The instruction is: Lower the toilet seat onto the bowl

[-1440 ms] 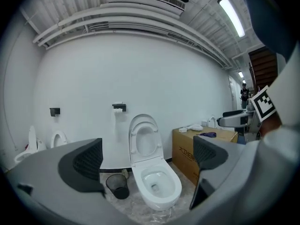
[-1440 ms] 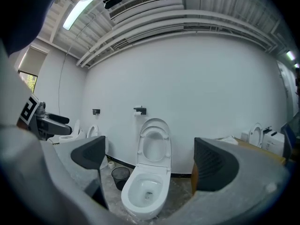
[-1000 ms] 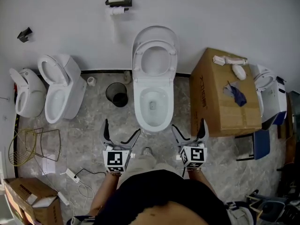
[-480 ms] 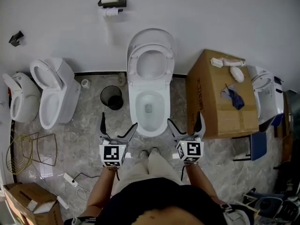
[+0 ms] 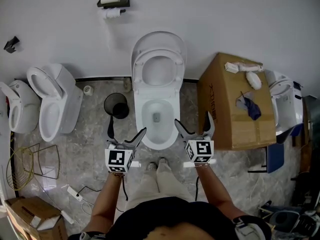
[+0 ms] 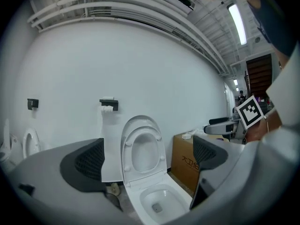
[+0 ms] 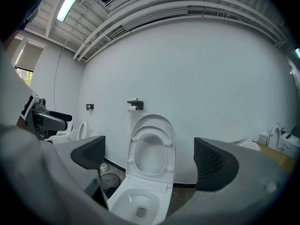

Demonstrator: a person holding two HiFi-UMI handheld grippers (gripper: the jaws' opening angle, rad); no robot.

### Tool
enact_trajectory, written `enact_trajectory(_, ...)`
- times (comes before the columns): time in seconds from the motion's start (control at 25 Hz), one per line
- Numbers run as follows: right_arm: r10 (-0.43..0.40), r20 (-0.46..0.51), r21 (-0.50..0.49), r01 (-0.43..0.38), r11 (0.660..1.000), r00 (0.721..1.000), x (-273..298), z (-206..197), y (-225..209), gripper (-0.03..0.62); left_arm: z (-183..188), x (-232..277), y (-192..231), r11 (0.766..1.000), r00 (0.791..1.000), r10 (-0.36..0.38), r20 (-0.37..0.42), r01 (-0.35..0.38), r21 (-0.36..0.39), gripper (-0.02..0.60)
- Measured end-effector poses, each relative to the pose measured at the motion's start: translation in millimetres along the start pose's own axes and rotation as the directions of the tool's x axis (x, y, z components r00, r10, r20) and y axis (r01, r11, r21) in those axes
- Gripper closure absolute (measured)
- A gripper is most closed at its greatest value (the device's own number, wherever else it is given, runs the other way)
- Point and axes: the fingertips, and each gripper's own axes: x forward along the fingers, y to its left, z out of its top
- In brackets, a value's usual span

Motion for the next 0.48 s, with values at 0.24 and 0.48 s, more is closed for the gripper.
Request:
enact_trajectory(0.24, 0.006, -0.036, 0.053, -0.004, 0.999, 0.999, 40.9, -15.7, -25.6, 0.013, -16.2, 40.1, -2.1, 0.997, 0.998, -0.046, -0.049, 0.049, 0.063, 0.006)
enact_trajectory(0.48, 0.024, -0.059, 0.051, -0.021, 0.999, 0.998, 71.7, -25.3, -44.1, 0.013, -22.8, 70.3, 7.9, 0.997, 0.998, -0.036, -0.050, 0.032, -0.071, 0.006)
